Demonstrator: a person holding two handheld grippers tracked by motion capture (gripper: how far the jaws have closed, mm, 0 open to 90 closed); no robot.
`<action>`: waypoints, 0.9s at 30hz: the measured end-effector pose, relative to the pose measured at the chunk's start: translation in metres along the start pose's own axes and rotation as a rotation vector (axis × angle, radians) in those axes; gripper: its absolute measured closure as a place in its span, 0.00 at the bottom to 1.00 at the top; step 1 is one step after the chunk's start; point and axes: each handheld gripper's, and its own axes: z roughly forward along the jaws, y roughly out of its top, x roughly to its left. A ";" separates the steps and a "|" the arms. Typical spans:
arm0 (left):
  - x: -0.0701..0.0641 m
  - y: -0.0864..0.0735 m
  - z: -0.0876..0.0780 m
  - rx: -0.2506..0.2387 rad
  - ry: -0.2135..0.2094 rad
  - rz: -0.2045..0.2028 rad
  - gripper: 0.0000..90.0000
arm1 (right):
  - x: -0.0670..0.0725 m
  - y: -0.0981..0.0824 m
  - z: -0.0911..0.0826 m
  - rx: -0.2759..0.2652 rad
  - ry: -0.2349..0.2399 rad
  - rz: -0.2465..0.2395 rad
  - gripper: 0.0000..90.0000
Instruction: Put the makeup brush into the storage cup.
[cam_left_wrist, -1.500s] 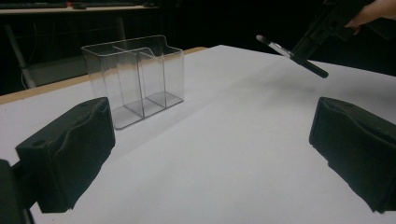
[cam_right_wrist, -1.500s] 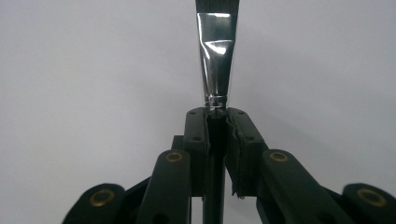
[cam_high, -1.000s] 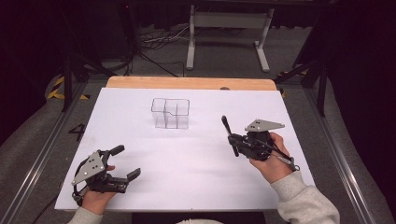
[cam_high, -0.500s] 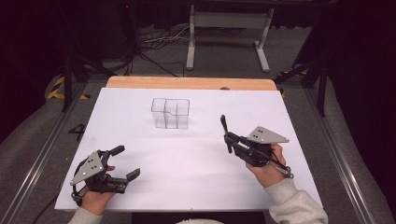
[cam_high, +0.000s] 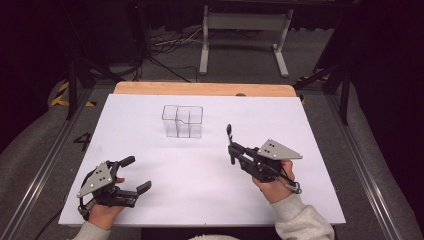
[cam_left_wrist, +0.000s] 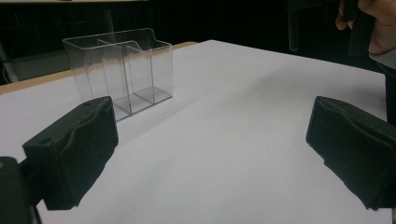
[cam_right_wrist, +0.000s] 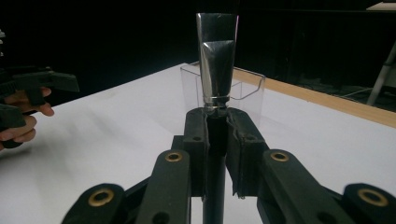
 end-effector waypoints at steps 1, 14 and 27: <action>0.000 0.000 0.000 0.000 0.001 0.004 0.03 | 0.002 0.000 0.002 -0.001 0.007 -0.003 0.88; -0.001 0.003 0.000 -0.001 -0.008 0.013 0.04 | 0.016 -0.004 0.017 -0.036 0.040 -0.014 0.88; -0.002 0.004 0.002 0.003 -0.019 -0.002 0.04 | 0.028 -0.005 0.030 -0.062 0.077 -0.040 0.88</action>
